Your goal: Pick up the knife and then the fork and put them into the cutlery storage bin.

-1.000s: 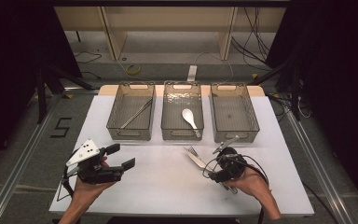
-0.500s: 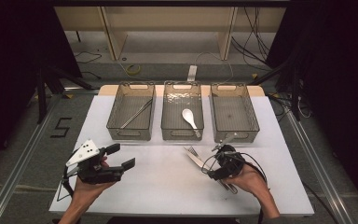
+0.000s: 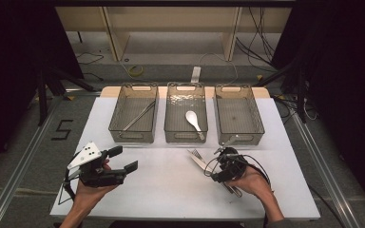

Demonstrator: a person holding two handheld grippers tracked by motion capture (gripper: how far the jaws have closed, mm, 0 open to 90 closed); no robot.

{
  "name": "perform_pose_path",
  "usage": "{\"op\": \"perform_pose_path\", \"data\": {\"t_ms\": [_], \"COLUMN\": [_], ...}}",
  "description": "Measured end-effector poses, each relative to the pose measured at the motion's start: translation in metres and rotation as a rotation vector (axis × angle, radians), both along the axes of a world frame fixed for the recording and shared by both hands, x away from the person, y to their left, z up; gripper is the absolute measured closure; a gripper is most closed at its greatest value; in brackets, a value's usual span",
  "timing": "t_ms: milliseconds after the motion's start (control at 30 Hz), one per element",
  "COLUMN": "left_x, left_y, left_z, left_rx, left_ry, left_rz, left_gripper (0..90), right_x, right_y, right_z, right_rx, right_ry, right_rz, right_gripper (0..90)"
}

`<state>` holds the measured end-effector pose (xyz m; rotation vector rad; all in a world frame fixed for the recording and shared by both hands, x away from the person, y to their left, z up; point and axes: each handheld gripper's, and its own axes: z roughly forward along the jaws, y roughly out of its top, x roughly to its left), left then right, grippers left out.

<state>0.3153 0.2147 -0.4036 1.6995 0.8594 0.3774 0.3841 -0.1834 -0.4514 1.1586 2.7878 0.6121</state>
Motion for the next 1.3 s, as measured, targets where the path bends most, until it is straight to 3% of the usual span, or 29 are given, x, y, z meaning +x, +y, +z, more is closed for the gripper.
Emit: {"op": "perform_pose_path", "data": {"t_ms": [267,733,1300], "left_x": [0.0,0.0,0.0], "left_y": [0.0,-0.001,0.0], "left_z": [0.0,0.0,0.0], "left_rx": [0.002,0.002,0.002], "left_ry": [-0.001,0.002,0.0], "left_rz": [-0.002,-0.001,-0.001], "left_gripper": [16.9,17.0,17.0], "right_x": [0.001,0.005,0.001], "right_y": [0.006,0.006,0.005], "right_z": [-0.006,-0.01,0.0], "right_rx": [-0.023,-0.039,-0.029], "right_ry": [0.021,0.01,-0.022], "right_rz": [0.015,0.022,0.043], "right_gripper": [60.2,78.1,81.0]}}
